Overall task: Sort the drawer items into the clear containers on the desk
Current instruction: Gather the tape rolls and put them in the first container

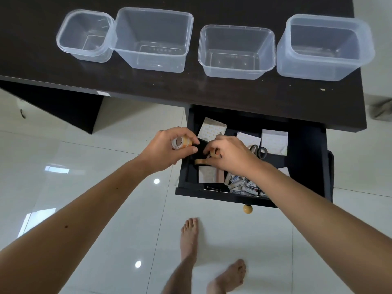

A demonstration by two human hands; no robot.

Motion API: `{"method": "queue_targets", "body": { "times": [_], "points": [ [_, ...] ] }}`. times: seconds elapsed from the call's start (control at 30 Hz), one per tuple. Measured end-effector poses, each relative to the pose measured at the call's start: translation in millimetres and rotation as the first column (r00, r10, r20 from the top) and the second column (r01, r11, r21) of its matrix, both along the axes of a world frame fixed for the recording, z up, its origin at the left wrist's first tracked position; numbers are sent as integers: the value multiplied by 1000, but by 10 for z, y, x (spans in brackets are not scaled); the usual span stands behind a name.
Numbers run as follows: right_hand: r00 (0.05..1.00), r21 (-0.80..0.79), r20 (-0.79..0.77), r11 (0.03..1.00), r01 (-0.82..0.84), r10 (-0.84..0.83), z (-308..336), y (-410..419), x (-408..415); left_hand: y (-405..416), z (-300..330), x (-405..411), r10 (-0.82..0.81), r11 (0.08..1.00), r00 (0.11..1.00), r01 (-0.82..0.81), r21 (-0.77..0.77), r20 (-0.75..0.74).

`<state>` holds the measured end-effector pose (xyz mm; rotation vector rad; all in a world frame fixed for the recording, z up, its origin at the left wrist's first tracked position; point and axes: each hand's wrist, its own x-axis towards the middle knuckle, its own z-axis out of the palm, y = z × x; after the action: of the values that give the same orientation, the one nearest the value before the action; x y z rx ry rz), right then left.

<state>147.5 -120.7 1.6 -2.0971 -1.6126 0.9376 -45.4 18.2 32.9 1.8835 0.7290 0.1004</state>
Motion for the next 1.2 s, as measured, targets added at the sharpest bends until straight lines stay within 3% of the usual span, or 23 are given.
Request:
{"method": "queue_targets", "body": {
  "times": [0.2, 0.4, 0.57, 0.7, 0.97, 1.2],
  "points": [
    [996, -39, 80, 998, -44, 47, -168, 64, -136, 35, -36, -44, 4, 998, 1000, -4, -66, 4],
    [990, -1, -122, 997, 76, -76, 44, -95, 186, -36, 34, 138, -50, 996, 998, 52, -74, 29],
    [962, -31, -127, 971, 238, -240, 186, -394, 506, -242, 43, 385, -199, 980, 980, 198, -26, -16],
    [961, -35, -150, 972, 231, -233, 278, -646, 650, -423, -12, 489, -201, 979, 978, 200, -27, -48],
    [993, -19, -77, 996, 84, -85, 88, -612, 581, -575, 81, 299, 112, 986, 993, -107, -124, 28],
    [943, -5, 231, 969, -247, 241, -76, -54, 216, -499, 13, -88, 239, 968, 971, -241, -70, -26]
  ]
}}
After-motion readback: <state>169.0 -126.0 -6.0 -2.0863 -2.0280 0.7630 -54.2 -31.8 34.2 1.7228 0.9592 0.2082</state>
